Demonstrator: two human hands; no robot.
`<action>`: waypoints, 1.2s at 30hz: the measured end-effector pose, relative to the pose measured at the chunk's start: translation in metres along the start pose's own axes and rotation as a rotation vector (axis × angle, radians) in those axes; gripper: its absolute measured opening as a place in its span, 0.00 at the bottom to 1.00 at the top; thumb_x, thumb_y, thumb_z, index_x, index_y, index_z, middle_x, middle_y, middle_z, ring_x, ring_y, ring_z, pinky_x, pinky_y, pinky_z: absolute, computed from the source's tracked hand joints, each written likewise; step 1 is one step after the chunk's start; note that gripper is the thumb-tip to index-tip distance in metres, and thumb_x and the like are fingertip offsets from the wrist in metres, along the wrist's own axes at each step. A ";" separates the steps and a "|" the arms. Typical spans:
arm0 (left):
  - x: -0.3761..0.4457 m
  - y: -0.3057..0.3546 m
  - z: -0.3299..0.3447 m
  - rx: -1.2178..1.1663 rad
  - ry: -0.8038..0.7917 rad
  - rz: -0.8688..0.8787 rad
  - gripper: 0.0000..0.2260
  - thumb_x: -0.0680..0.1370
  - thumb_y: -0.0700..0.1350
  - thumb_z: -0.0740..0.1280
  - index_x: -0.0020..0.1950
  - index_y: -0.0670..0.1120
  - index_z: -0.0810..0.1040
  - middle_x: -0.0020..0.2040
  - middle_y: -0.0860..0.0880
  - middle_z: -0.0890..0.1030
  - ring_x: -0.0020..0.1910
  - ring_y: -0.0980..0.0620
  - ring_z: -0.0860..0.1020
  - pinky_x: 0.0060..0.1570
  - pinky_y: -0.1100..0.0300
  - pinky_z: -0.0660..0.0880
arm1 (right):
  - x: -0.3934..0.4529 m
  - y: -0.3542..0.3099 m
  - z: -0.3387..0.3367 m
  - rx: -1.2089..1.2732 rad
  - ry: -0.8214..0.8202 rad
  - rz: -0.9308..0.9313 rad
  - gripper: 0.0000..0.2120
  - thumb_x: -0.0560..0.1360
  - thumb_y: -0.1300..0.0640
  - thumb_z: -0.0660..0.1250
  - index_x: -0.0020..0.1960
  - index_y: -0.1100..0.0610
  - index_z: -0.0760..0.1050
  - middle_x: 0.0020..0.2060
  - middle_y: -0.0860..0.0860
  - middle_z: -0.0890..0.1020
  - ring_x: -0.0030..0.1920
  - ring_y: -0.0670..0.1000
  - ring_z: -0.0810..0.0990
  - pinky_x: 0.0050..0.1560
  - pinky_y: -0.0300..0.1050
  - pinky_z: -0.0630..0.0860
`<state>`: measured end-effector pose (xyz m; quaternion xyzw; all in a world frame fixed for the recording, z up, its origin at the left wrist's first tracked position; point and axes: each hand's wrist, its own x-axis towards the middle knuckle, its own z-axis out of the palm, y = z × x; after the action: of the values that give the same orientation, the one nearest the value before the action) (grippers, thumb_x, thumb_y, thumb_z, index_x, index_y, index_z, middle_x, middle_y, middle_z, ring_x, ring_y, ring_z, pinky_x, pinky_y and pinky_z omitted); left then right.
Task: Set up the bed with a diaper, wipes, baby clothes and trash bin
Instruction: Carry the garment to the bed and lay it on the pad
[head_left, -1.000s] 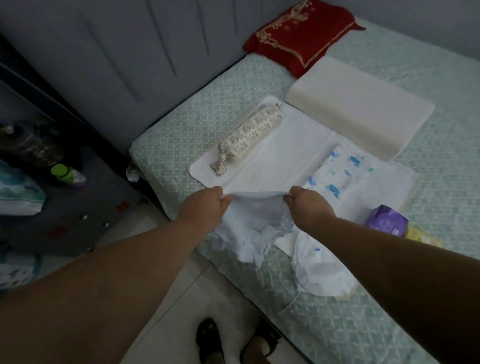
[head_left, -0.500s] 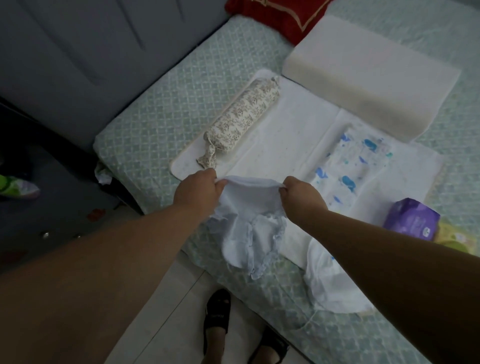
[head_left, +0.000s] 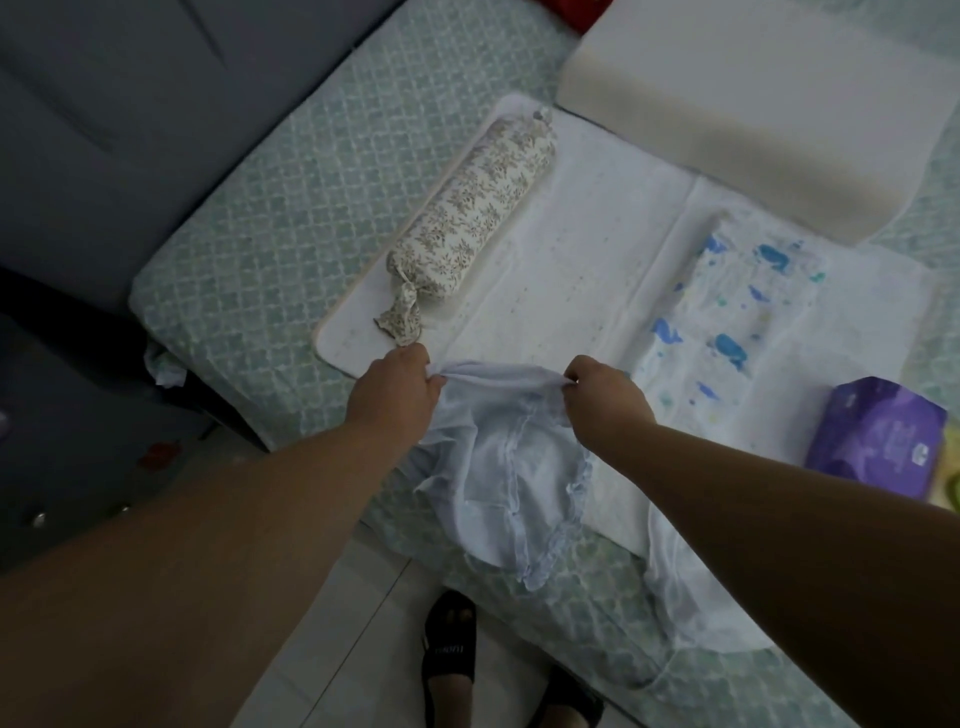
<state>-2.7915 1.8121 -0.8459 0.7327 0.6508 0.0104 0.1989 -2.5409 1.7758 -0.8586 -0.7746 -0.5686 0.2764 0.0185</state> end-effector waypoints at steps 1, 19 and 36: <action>0.001 -0.002 0.002 -0.011 -0.009 0.000 0.11 0.80 0.51 0.65 0.52 0.44 0.73 0.50 0.42 0.78 0.50 0.39 0.78 0.46 0.48 0.75 | 0.000 0.000 0.003 -0.003 -0.009 -0.002 0.06 0.77 0.59 0.58 0.49 0.53 0.73 0.41 0.51 0.79 0.40 0.54 0.77 0.40 0.48 0.74; -0.007 -0.010 0.023 -0.147 -0.195 0.009 0.26 0.78 0.57 0.65 0.74 0.48 0.67 0.68 0.42 0.73 0.66 0.41 0.72 0.63 0.45 0.72 | -0.018 0.009 0.022 0.049 -0.020 -0.019 0.23 0.77 0.45 0.66 0.70 0.49 0.70 0.62 0.53 0.77 0.60 0.56 0.77 0.59 0.51 0.74; -0.013 0.117 -0.025 -0.043 -0.212 0.262 0.29 0.79 0.59 0.64 0.75 0.47 0.65 0.70 0.42 0.71 0.67 0.41 0.71 0.63 0.46 0.71 | -0.102 0.072 -0.076 0.161 0.126 0.215 0.27 0.76 0.41 0.64 0.72 0.49 0.68 0.67 0.53 0.74 0.65 0.55 0.74 0.63 0.51 0.72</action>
<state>-2.6892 1.7983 -0.7841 0.8037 0.5249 -0.0273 0.2790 -2.4645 1.6810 -0.7779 -0.8427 -0.4561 0.2725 0.0865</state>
